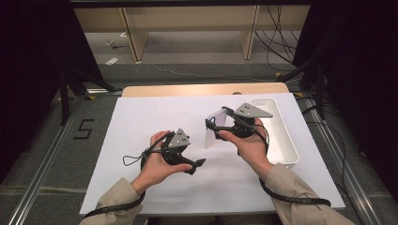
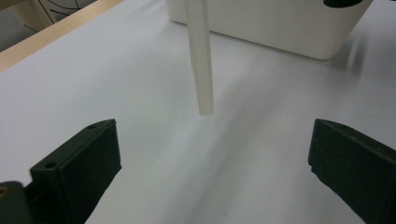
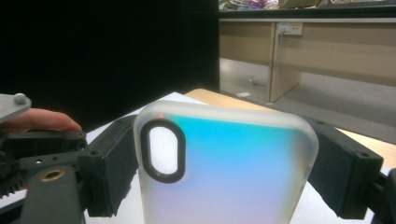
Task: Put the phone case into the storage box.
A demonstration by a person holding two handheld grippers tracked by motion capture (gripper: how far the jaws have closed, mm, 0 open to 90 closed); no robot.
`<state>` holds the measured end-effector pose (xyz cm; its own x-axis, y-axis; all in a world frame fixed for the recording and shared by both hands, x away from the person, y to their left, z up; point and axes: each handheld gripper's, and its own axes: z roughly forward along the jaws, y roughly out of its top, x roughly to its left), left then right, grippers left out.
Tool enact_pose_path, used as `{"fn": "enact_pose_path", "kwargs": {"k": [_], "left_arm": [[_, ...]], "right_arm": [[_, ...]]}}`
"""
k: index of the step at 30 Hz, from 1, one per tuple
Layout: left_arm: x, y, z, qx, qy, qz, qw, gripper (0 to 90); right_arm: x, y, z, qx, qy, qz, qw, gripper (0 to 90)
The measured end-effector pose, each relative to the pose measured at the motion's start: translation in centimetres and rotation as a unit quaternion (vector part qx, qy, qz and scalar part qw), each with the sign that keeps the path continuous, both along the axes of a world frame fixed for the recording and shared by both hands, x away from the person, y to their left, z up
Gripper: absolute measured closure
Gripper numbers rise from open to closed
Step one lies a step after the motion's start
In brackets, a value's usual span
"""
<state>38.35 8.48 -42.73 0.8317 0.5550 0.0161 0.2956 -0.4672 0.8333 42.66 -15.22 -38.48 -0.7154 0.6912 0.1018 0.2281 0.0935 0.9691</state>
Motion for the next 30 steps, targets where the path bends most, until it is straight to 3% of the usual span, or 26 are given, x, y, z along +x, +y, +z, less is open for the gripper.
{"fn": "enact_pose_path", "kwargs": {"k": [30], "left_arm": [[-0.7,2.3,-0.3,0.016,-0.013,0.011,0.9997,0.0]], "right_arm": [[0.4,-1.2,0.7,-0.008,-0.012,-0.019,0.9997,18.2]]}}
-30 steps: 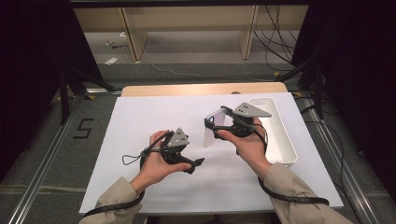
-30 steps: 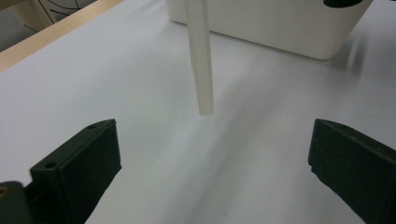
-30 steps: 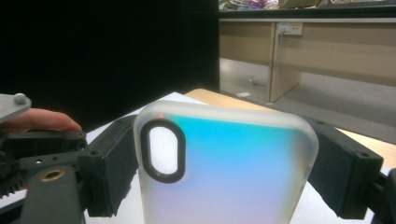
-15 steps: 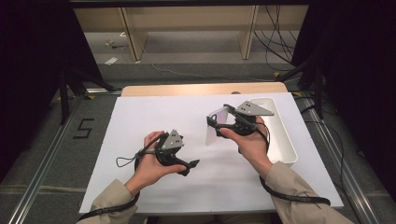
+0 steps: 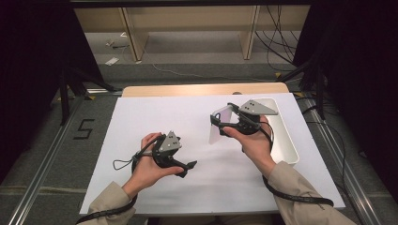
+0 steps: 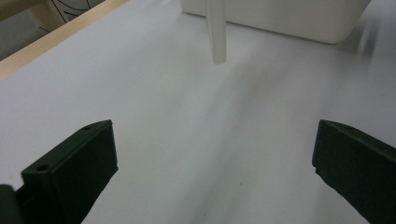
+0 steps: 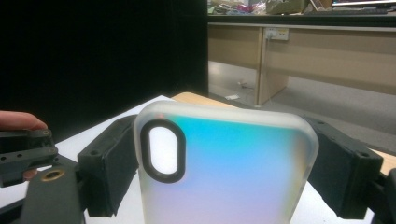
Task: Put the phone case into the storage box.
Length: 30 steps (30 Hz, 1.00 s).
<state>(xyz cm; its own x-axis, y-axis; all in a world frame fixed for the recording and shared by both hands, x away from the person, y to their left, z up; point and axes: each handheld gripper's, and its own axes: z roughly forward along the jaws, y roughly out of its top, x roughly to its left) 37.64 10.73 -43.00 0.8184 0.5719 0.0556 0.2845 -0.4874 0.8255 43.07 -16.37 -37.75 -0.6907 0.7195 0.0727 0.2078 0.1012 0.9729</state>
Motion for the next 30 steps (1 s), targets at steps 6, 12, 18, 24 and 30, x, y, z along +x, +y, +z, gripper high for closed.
{"fn": "enact_pose_path", "kwargs": {"k": [6,12,18,24,30], "left_arm": [[-0.1,0.2,-0.1,0.0,0.0,0.0,1.0,0.0],[-0.2,0.4,-0.1,-0.001,0.0,0.001,1.0,0.0],[-0.3,0.6,-0.2,0.001,0.0,0.002,1.0,0.0],[-0.4,0.8,-0.2,0.001,0.001,0.002,1.0,0.0],[-0.4,1.0,-0.2,0.001,0.001,0.005,1.0,0.0]], "right_arm": [[0.1,-0.2,0.1,-0.001,-0.001,-0.004,1.0,18.1],[0.2,-0.6,0.4,0.0,-0.003,-0.011,0.9999,18.1],[0.3,-0.9,0.5,0.001,-0.004,-0.015,0.9999,18.2],[0.4,-1.1,0.6,-0.003,-0.005,-0.021,0.9998,18.1],[0.6,-1.5,0.8,-0.003,-0.007,-0.027,0.9996,18.1]]}}
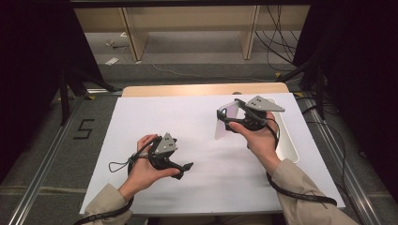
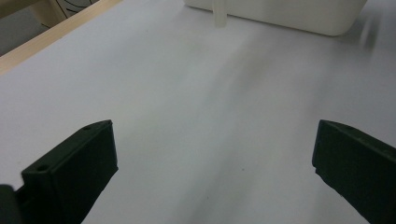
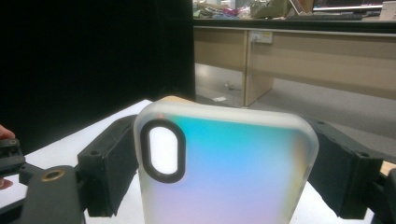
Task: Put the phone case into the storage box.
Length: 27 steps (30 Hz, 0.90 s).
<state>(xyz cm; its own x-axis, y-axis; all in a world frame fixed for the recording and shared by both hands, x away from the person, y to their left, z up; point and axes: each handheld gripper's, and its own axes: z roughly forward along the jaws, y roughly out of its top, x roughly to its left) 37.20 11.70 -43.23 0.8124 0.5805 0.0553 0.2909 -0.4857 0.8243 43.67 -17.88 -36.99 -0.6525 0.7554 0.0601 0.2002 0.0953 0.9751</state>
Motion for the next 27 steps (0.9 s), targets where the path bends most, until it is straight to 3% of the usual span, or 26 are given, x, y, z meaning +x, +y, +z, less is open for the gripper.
{"fn": "enact_pose_path", "kwargs": {"k": [27], "left_arm": [[0.0,0.1,-0.1,0.004,0.002,-0.001,1.0,0.0]], "right_arm": [[0.6,-1.7,0.8,0.005,-0.004,-0.031,0.9995,18.2]]}}
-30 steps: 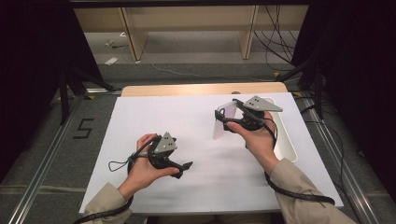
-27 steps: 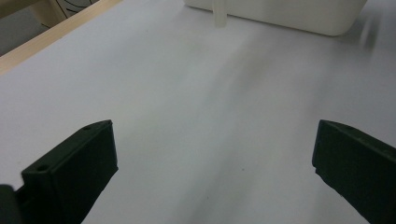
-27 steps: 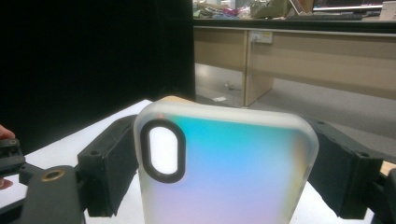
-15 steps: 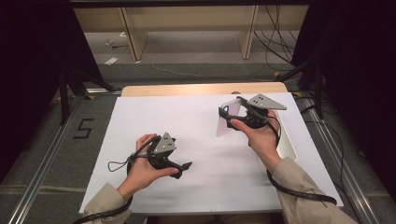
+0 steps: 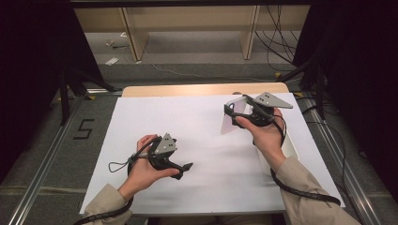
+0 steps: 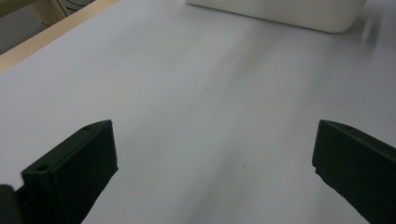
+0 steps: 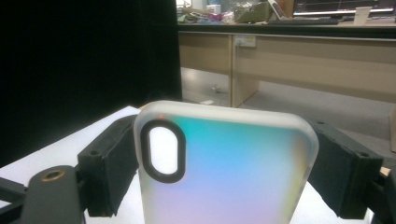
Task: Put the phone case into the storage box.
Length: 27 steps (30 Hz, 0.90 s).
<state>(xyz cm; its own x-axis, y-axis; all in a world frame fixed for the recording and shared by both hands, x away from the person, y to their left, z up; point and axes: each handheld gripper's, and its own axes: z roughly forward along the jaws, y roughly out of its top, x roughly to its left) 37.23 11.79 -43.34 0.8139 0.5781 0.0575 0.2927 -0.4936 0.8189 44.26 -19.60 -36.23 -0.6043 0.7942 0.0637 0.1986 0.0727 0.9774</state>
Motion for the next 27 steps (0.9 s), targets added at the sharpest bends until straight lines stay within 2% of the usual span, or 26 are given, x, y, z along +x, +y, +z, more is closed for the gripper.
{"fn": "enact_pose_path", "kwargs": {"k": [27], "left_arm": [[0.0,0.0,0.0,-0.002,-0.001,0.002,1.0,0.0]], "right_arm": [[0.5,-1.7,0.7,0.006,-0.004,-0.029,0.9996,18.2]]}}
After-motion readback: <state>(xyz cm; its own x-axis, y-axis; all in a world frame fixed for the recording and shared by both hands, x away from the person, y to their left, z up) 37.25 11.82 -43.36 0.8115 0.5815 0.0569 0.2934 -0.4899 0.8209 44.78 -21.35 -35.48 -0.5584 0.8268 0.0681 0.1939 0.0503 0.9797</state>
